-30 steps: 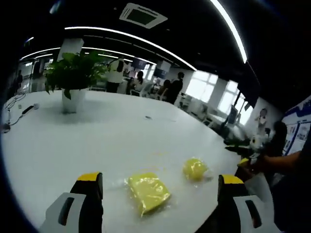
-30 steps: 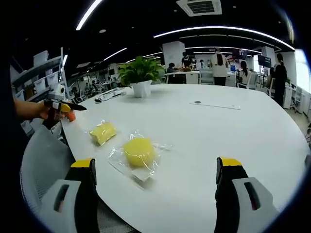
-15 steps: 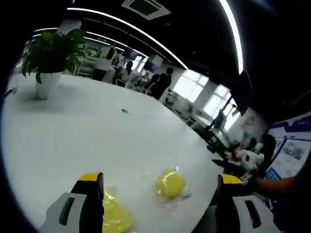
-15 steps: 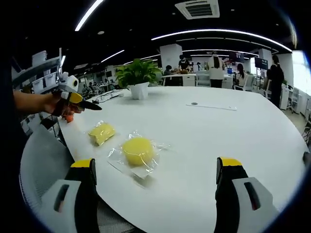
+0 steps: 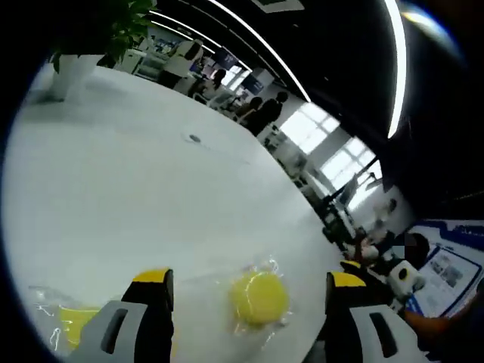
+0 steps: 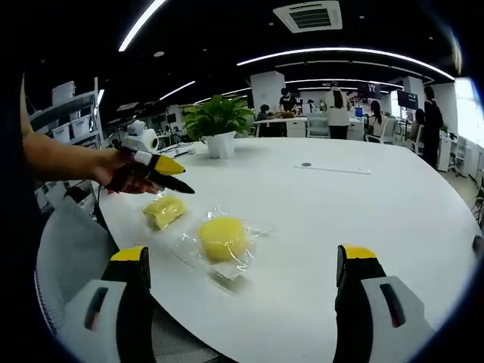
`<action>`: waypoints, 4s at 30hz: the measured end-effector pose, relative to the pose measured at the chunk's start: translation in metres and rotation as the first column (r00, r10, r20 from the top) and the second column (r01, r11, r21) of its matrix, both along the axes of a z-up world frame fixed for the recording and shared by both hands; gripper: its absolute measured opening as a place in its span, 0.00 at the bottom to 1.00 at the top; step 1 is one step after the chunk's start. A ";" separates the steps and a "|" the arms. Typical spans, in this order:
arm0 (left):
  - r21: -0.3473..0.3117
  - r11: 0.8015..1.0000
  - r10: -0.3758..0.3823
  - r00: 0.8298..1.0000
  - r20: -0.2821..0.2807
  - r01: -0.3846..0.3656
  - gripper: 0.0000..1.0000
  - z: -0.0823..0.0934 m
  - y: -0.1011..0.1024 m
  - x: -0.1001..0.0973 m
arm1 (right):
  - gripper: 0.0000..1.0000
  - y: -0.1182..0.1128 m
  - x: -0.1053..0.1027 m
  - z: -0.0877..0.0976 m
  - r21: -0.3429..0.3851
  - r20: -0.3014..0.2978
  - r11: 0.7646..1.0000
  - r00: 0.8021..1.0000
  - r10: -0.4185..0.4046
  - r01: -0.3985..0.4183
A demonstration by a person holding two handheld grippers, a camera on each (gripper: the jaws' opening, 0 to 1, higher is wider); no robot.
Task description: Compare the silicone blocks by pressing each to a similar depth, holding the contact briefly, and releasing to observe deformation and rebound differences across the visible hardness samples.
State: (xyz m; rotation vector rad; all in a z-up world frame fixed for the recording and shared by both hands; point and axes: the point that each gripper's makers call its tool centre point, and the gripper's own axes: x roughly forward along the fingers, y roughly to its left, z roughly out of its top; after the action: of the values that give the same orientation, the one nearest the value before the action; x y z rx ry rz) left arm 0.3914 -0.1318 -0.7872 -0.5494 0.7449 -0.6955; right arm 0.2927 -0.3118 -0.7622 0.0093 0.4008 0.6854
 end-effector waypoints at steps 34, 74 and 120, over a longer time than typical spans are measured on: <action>-0.029 1.000 -0.006 0.960 -0.280 -0.002 0.10 -0.073 -0.028 0.012 | 0.96 0.000 -0.004 -0.001 -0.006 -0.018 1.000 1.000 -0.007 0.007; -0.166 0.986 -0.054 0.969 -0.240 0.014 0.00 -0.033 -0.051 0.006 | 0.96 0.002 -0.003 0.002 -0.011 -0.015 1.000 1.000 -0.011 0.011; 0.063 0.930 -0.365 0.893 0.262 0.362 0.00 0.076 -0.096 -0.002 | 0.96 0.000 0.006 -0.003 0.018 -0.014 1.000 1.000 -0.015 0.016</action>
State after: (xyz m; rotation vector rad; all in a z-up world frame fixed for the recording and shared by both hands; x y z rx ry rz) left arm 0.3898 -0.2280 -0.7116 -0.2936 0.5981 -1.0913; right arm 0.2988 -0.3114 -0.7656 0.0345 0.4077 0.6740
